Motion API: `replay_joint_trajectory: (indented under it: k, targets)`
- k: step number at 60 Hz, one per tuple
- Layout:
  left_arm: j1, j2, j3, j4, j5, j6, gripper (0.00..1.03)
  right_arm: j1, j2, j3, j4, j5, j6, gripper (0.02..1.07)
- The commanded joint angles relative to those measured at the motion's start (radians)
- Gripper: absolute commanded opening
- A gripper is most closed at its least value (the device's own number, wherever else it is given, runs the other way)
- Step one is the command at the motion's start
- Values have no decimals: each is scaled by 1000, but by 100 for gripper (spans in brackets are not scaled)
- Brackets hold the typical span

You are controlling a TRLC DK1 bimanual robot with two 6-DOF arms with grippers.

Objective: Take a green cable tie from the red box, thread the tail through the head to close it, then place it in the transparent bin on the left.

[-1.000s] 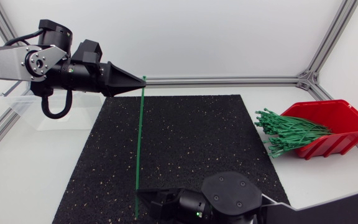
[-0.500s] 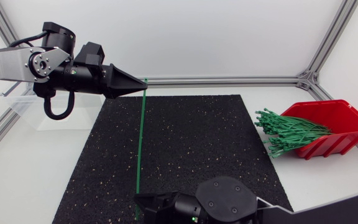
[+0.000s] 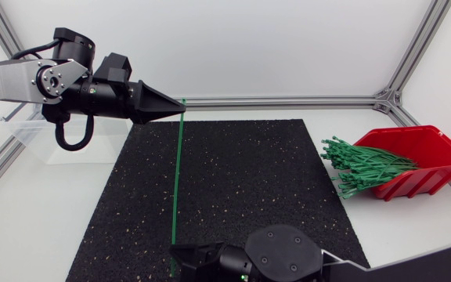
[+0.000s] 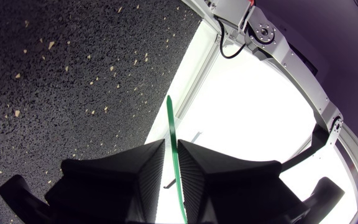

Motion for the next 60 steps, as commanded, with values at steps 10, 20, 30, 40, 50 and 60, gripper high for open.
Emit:
replay_joint_trajectory:
  k: [10,20,30,40,50,60]
  targets:
    - [0,27,20,-10,25,20,3,-9,4,16,9,9,-12,20]
    - [-1,27,17,-10,27,23,3,-10,1,21,9,11,-10,16]
    - [0,27,14,-14,28,29,3,-13,0,14,7,19,-9,13]
    - [-1,25,6,-17,30,38,3,-10,-5,14,7,23,8,8]
    - [-3,22,-2,-17,30,40,3,-4,0,25,4,69,76,8]
    - [2,2,-22,-24,30,52,3,5,6,65,-8,152,263,8]
